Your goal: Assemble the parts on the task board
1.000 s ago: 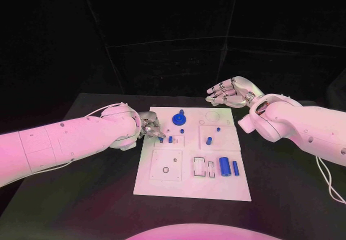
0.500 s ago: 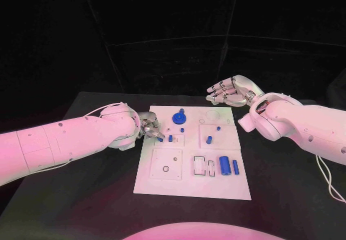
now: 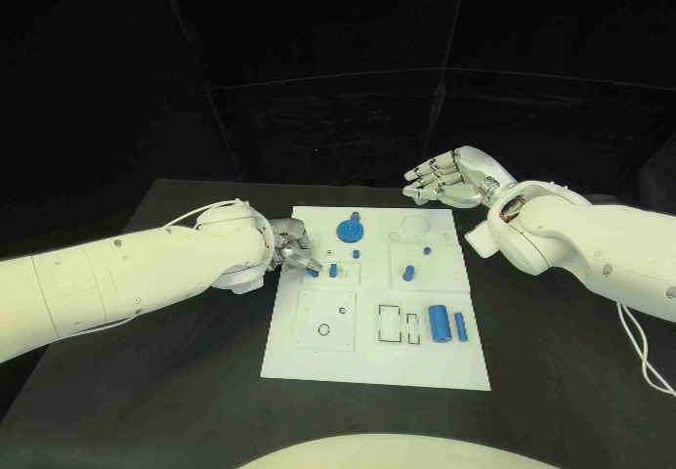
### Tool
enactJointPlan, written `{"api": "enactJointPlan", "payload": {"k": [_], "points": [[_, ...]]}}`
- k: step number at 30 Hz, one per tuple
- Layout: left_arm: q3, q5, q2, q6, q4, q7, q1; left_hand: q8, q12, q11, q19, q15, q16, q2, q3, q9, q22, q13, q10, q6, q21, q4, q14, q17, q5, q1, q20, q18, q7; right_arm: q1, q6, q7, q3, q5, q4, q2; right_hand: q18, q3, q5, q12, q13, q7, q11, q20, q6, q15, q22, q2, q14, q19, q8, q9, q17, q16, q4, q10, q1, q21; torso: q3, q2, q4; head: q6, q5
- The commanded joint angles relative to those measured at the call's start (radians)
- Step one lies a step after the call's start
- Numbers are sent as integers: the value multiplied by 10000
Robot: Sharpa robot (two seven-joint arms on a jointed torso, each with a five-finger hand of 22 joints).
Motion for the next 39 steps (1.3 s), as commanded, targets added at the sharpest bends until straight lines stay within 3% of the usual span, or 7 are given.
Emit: {"api": "enactJointPlan", "payload": {"k": [1, 11, 29, 39], "points": [[-24, -12, 24, 191, -11, -61, -26, 95, 37, -33, 57, -72, 33, -68, 209, 47, 9, 1, 49, 100, 27, -125, 1055, 2635, 37, -282, -34, -9, -71, 19, 39, 82, 5, -17, 20, -2, 122, -5, 62, 54, -20, 245, 6, -1, -110, 22, -35, 129, -26, 110, 45, 7, -45, -64, -69, -99, -47, -76, 4, 2, 0, -1, -15], [-24, 73, 107, 201, -146, -81, -25, 160, 89, -65, 60, -104, 33, -450, -403, 76, 18, 35, 80, 200, 14, 356, 1055, 2635, 37, -1026, -63, -8, -110, 19, 36, 76, 5, -17, 35, -18, 122, -5, 62, 54, -20, 245, 6, -1, -110, 22, -35, 129, -26, 110, 45, 7, -45, -64, -69, -99, -47, -76, 3, 0, -1, -7, -18], [-23, 180, 190, 286, -313, -252, -24, 227, 118, -100, 64, -140, 33, -539, -734, 105, 23, 58, 72, 269, -1, 640, 1055, 2635, 38, -1425, -96, -6, -147, 19, 45, 76, 5, -17, 50, -27, 123, -4, 65, 61, -20, 246, 6, -1, -109, 21, -41, 142, -24, 117, 50, 8, -54, -63, -67, -101, -54, -87, -6, -1, 3, -4, -37], [-23, 183, 226, 216, -353, -213, -24, 254, 155, -97, 72, -141, 33, -706, -993, 117, 41, 93, 79, 282, -1, 772, 1055, 2635, 38, -1652, -104, -10, -145, 19, 59, 78, 5, -17, 40, -21, 123, -4, 65, 61, -20, 246, 6, -1, -109, 21, -41, 142, -24, 117, 50, 8, -54, -63, -67, -101, -54, -87, -2, -2, 5, -17, -44]]}}
